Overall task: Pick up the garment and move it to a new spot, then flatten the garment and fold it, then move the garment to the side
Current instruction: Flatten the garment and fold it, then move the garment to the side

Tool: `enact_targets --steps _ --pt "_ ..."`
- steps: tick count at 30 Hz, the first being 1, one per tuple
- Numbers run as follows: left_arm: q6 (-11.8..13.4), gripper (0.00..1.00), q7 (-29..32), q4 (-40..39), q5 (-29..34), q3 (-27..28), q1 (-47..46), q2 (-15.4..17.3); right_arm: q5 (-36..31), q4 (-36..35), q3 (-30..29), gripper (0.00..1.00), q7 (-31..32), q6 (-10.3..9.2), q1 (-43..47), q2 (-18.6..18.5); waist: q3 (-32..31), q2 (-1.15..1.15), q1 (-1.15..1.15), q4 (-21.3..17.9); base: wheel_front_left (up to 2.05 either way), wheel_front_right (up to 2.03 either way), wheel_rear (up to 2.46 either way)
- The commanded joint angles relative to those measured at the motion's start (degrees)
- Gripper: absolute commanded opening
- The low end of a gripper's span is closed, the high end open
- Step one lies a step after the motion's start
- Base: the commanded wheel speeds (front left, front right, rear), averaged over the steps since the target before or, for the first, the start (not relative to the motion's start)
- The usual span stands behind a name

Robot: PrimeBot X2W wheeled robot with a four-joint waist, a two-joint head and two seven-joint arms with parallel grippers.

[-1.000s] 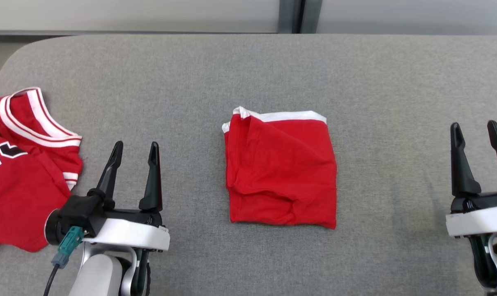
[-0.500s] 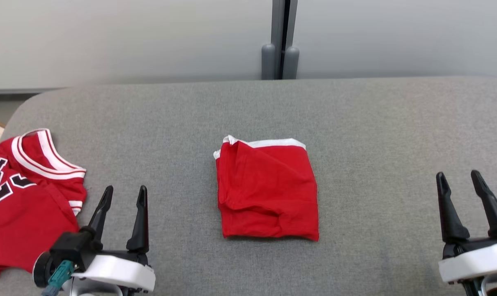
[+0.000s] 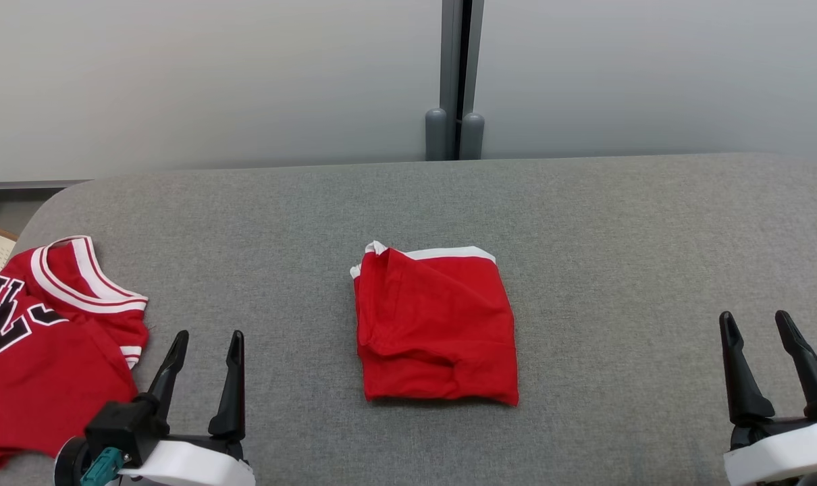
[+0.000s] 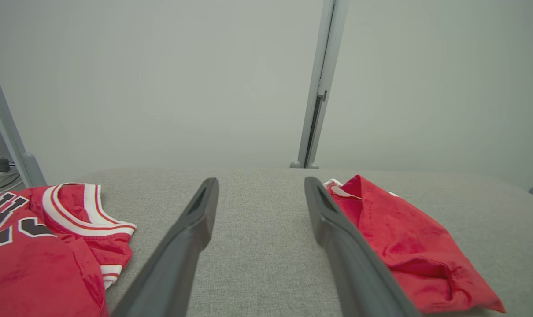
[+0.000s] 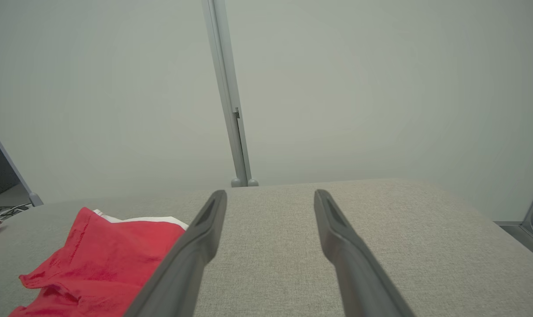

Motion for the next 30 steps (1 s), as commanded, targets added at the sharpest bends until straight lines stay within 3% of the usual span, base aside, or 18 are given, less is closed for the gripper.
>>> enact_targets --steps 1,21,26,30 --pt "0.32 1.00 0.02 -0.10 -0.41 0.06 0.30 0.34 -0.34 -0.04 -0.25 1.00 0.08 -0.02 0.57 -0.02 -0.10 0.00 0.00 0.05 0.00 0.00 0.00" --pt "1.54 1.00 0.09 -1.05 -0.44 -0.82 -0.15 0.29 -0.95 -0.36 -1.00 1.00 1.55 -0.02 0.73 0.17 0.00 0.00 0.00 0.36 0.00 0.00 0.00" --pt "1.06 1.00 -0.56 -1.99 0.07 -1.88 -3.63 -0.48 -1.17 0.76 -1.52 1.00 2.67 -0.02 -0.90 -0.70 3.33 0.00 0.00 3.59 0.00 0.00 0.00" --pt "0.16 1.00 -1.55 -1.98 0.44 -3.79 -8.01 -1.80 -0.65 2.97 -0.94 1.00 3.66 -0.02 -3.90 -1.52 7.84 0.00 0.00 8.55 0.00 0.00 0.00"
